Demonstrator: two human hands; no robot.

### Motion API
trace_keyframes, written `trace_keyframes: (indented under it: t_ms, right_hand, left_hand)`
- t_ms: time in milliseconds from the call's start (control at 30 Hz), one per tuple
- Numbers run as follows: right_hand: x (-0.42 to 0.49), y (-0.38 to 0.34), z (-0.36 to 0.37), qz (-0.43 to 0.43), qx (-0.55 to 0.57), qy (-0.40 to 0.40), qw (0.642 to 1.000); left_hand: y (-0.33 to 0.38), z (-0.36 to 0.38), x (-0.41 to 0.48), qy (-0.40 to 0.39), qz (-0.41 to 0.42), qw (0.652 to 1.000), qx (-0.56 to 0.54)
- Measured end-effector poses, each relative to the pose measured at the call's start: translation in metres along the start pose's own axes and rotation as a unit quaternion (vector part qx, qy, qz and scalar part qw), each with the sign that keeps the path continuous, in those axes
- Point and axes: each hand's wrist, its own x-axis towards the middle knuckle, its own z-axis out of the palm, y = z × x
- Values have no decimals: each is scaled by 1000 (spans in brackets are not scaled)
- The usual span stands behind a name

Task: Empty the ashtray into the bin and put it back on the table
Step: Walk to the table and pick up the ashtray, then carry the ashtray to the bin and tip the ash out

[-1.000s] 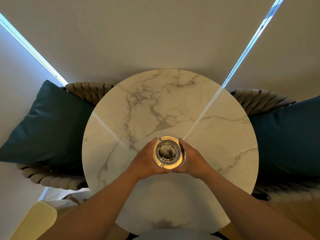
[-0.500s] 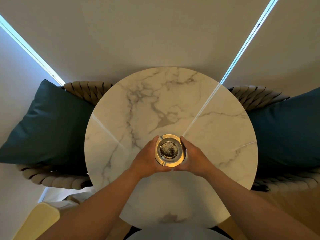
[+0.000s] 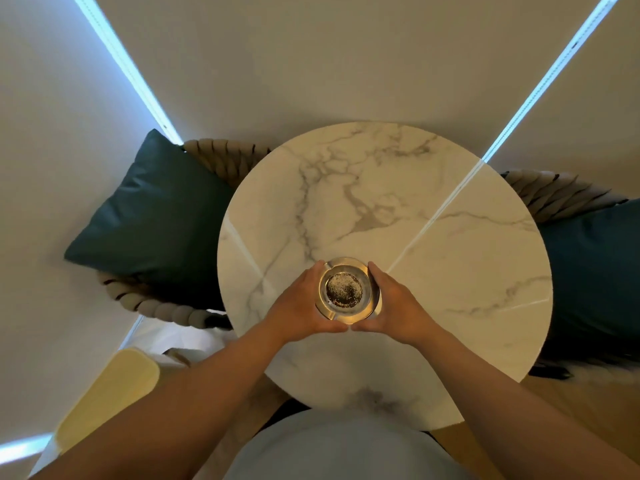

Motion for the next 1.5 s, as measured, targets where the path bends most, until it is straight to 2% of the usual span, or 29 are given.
trace_keyframes:
  t_ms: [333, 533, 733, 767, 833, 867, 933, 1200, 1333, 1500]
  right_hand:
    - [-46, -10, 27, -104, -56, -109, 987]
    - [-77, -20, 50, -178, -77, -183, 964]
    - [-93, -44, 79, -251, -99, -223, 937]
    - [-93, -50, 82, -257, -103, -234, 932]
    - [-91, -88, 117, -307, -125, -295, 896]
    - [-90, -92, 116, -308, -121, -297, 896]
    - [-89, -118, 144, -329, -121, -330, 877]
    - [-90, -117, 156, -339, -111, -327, 875]
    - [-84, -151, 199, -348, -123, -371, 852]
    - [-66, -185, 250, -349, -135, -380, 846]
  left_hand:
    - [0, 44, -108, 133, -45, 990, -32]
    - [4, 73, -176, 213, -61, 974, -58]
    - [3, 82, -232, 274, -105, 954, -58]
    - [0, 82, -239, 285, -111, 950, -56]
    - [-12, 73, -283, 358, -155, 918, -69]
    - [-13, 73, -283, 356, -159, 918, -66]
    - [-28, 69, -310, 397, -191, 895, -73]
    - [-26, 77, -316, 400, -208, 888, -89]
    - [-50, 58, -345, 436, -229, 864, -104]
    - [-90, 24, -370, 440, -237, 859, -111]
